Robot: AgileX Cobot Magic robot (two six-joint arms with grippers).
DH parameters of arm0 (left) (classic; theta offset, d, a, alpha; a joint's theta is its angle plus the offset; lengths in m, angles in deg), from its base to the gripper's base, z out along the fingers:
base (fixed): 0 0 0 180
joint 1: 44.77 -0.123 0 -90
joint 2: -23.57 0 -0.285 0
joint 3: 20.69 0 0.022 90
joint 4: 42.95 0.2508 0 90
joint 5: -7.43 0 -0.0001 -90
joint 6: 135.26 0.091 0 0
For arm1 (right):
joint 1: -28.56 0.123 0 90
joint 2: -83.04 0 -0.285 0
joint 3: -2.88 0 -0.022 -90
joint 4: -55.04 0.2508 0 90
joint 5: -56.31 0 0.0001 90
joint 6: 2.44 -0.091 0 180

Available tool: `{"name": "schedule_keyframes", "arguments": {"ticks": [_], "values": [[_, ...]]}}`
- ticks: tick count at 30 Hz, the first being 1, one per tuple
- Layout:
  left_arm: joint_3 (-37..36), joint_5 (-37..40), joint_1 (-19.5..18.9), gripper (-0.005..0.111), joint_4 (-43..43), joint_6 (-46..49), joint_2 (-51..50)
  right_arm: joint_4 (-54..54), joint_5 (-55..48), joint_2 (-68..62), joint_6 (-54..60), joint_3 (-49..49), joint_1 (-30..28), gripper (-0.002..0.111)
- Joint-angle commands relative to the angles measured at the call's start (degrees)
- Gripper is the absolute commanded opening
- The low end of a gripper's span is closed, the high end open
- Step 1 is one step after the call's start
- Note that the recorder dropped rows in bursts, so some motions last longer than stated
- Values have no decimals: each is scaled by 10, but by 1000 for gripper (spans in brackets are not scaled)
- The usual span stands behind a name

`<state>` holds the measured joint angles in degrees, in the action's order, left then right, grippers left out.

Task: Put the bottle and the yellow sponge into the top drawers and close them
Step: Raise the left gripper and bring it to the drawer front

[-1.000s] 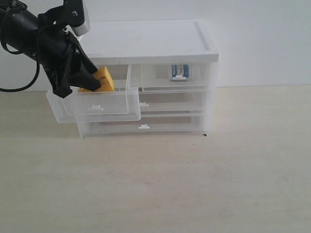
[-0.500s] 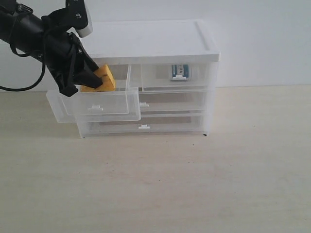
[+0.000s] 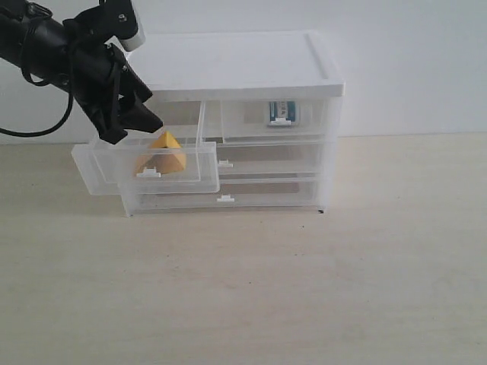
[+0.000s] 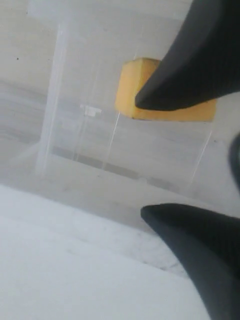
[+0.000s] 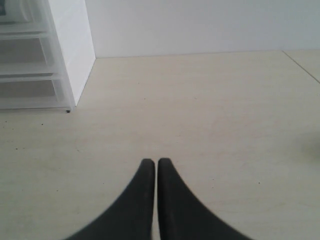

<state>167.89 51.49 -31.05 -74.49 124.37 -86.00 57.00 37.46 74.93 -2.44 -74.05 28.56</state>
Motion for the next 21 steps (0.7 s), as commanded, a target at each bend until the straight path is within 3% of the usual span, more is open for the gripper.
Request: {"name": "schedule_keyframes", "arguments": {"ticks": [1,6,8,12,13,16,21], "values": [[13,-10,-1,52,-9,-16,8,-1,3,3,0,-3,-1,0],[25,-10,-1,50,-2,-72,41,-1,3,3,0,-3,-1,0],[25,6,-1,43,6,-95,56,-1,3,3,0,-3,-1,0],[25,81,-1,9,29,-126,80,-1,3,3,0,-3,-1,0],[25,106,-1,5,33,-126,85,-1,3,3,0,-3,-1,0],[25,206,-1,5,48,-128,87,-1,3,3,0,-3,-1,0],[11,259,0,8,59,-128,87,-1,3,3,0,-3,-1,0]]}}
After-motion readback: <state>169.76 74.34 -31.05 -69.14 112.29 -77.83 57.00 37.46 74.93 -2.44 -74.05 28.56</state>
